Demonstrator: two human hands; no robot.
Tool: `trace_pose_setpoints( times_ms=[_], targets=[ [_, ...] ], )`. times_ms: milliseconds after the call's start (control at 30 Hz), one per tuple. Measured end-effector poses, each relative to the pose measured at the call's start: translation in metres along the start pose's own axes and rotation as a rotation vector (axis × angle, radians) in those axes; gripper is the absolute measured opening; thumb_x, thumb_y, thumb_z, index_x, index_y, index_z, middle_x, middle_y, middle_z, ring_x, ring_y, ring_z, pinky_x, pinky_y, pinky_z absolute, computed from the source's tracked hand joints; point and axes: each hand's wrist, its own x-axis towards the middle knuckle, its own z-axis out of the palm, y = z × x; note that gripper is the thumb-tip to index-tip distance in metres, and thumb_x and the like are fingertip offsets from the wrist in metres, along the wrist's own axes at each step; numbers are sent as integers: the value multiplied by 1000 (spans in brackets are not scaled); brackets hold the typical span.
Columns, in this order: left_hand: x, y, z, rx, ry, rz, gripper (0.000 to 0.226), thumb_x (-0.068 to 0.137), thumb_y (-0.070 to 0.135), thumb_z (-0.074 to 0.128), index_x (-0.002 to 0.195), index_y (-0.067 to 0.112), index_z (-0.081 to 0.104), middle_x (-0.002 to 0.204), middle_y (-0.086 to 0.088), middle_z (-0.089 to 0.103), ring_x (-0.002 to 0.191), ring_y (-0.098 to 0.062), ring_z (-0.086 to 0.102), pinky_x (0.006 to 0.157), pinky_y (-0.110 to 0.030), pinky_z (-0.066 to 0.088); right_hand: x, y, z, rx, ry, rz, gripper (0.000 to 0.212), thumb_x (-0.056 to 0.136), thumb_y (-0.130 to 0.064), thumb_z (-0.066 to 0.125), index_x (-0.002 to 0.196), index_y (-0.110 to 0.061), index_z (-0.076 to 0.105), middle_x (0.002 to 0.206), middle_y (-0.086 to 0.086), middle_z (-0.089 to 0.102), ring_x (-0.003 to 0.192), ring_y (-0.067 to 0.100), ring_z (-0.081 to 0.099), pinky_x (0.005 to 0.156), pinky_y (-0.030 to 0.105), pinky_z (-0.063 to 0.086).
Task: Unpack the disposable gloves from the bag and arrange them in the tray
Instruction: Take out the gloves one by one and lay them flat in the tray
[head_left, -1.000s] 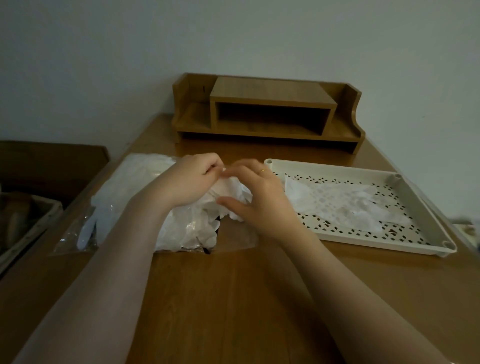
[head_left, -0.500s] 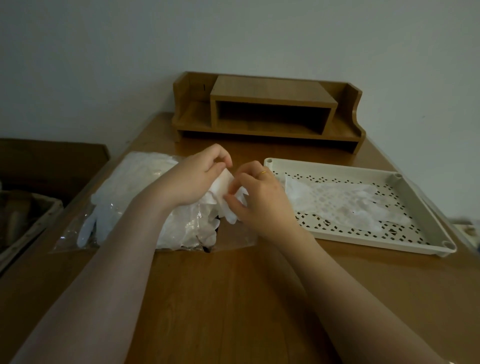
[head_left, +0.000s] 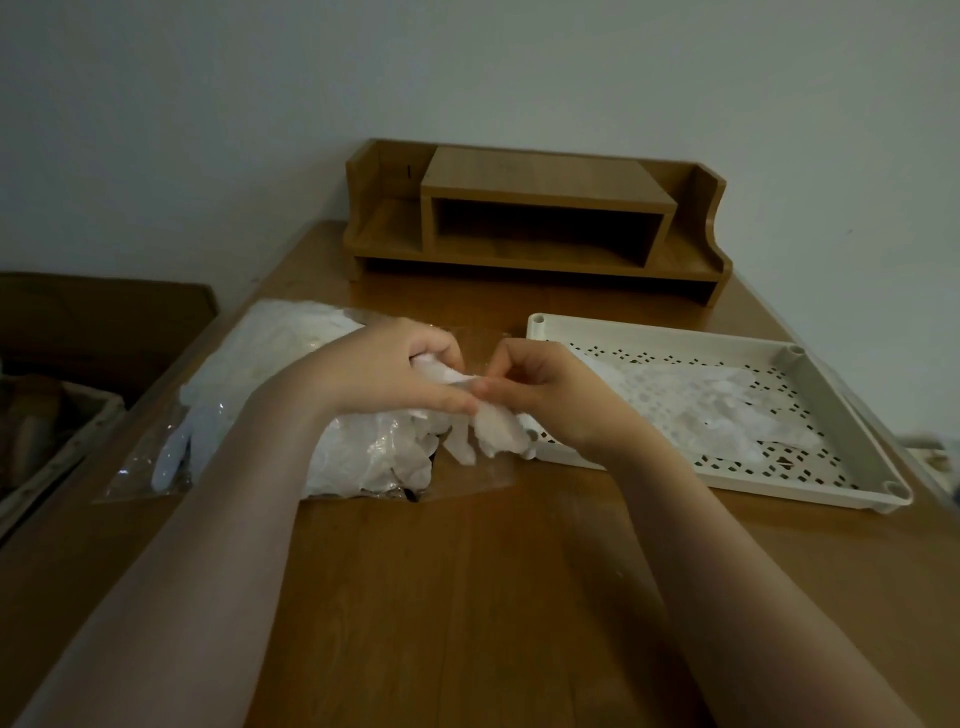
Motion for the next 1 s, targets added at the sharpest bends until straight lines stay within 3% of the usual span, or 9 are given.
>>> trace_pose_setpoints(
  times_ms=[67,233,367,500,633,733,800,900,1000],
  targets=[
    [1,-1,0,-16,9,25,16,78,46,68,82,30,68,86,12,62,77,-6,57,70,-27,45,-1,5,-1,211,-38,101,23,81,-33,66,70,-16,56,66,6,54,59,26,47,54,37,39],
    [1,2,-1,-84,107,253,23,83,24,70,100,35,59,110,16,52,104,0,51,93,-22,41,-1,9,6,710,-67,250,34,78,-37,71,83,-7,57,64,5,56,49,16,49,38,24,35],
    [3,9,7,-69,138,312,16,81,19,71,88,30,63,91,18,61,89,-1,57,78,-19,46,-1,9,10,1123,-82,316,37,78,-34,63,96,0,64,84,11,67,73,20,66,68,29,57],
    [4,13,13,-101,199,339,17,81,16,71,87,30,64,83,23,61,80,5,56,70,-9,43,1,16,14,1123,-132,412,50,77,-46,67,104,-4,65,103,14,62,97,28,59,99,44,42],
    [6,10,13,-16,204,341,11,84,14,67,83,26,67,88,15,60,84,0,56,74,-15,43,-2,7,5,1013,-64,470,39,83,-43,54,93,-8,67,86,10,67,80,24,65,81,39,51],
    [5,6,8,120,176,335,8,86,19,65,80,24,64,105,24,49,103,5,45,87,-14,35,-4,1,-2,989,53,506,41,87,-40,53,102,-3,63,86,12,68,75,23,67,70,35,56],
    [-1,7,0,113,172,332,8,88,20,63,80,24,64,113,29,47,114,7,38,93,-11,30,-3,0,-8,1011,181,482,50,93,-40,49,117,3,56,100,17,66,87,27,66,78,38,55],
    [-9,15,-7,3,149,288,15,90,19,58,80,29,60,99,20,57,101,2,47,90,-21,38,-4,-1,-18,1082,341,447,57,96,-44,45,128,3,50,110,15,61,97,29,62,78,40,53],
    [-6,18,1,196,23,73,18,94,29,48,80,38,52,90,10,51,99,-15,41,86,-37,36,-4,-2,-23,1142,434,497,45,99,-39,41,117,0,54,91,9,69,84,23,66,71,38,54]
  ],
)
